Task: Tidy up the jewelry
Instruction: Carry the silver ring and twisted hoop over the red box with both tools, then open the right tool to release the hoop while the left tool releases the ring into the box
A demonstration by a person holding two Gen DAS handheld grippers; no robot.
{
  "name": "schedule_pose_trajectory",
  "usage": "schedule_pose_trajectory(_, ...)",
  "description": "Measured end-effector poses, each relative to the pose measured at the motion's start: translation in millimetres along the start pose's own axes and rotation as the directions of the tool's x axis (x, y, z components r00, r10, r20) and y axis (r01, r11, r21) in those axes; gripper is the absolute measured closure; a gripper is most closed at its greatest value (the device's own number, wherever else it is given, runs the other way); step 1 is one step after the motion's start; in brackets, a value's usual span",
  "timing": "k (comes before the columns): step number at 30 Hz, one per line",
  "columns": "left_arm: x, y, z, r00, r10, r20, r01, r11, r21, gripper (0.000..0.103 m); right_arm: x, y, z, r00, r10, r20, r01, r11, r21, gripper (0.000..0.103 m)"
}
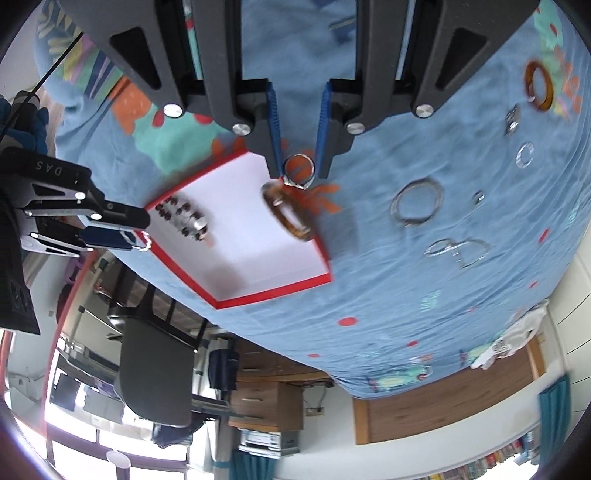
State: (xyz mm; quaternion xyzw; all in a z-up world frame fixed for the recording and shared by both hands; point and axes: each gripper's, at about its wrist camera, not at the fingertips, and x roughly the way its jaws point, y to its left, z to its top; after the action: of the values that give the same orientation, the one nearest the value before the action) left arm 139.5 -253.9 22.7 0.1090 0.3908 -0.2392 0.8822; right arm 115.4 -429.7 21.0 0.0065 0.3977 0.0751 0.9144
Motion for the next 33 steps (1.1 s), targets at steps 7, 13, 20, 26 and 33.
schedule_pose_trajectory(7,54,-27,28,0.996,-0.061,-0.064,0.064,0.997,0.044,0.086,36,-29,17,0.998,0.027,-0.055,-0.029,0.999,-0.031,0.064)
schedule_pose_trajectory(13,87,-46,30,0.990,-0.076,-0.118,0.087,0.992,0.096,0.086,69,-41,17,0.991,0.036,-0.126,-0.046,0.996,-0.082,0.064)
schedule_pose_trajectory(20,121,-46,28,0.983,-0.065,-0.173,0.082,0.992,0.095,0.086,87,-46,11,0.985,0.044,-0.165,-0.066,0.989,-0.130,0.064)
schedule_pose_trajectory(26,138,-41,28,0.978,-0.078,-0.191,0.093,0.993,0.070,0.086,98,-47,8,0.980,0.037,-0.196,-0.068,0.985,-0.157,0.063)
schedule_pose_trajectory(33,155,-28,37,0.972,-0.117,-0.203,0.124,0.992,0.022,0.087,105,-44,5,0.975,0.008,-0.222,-0.057,0.974,-0.217,0.063)
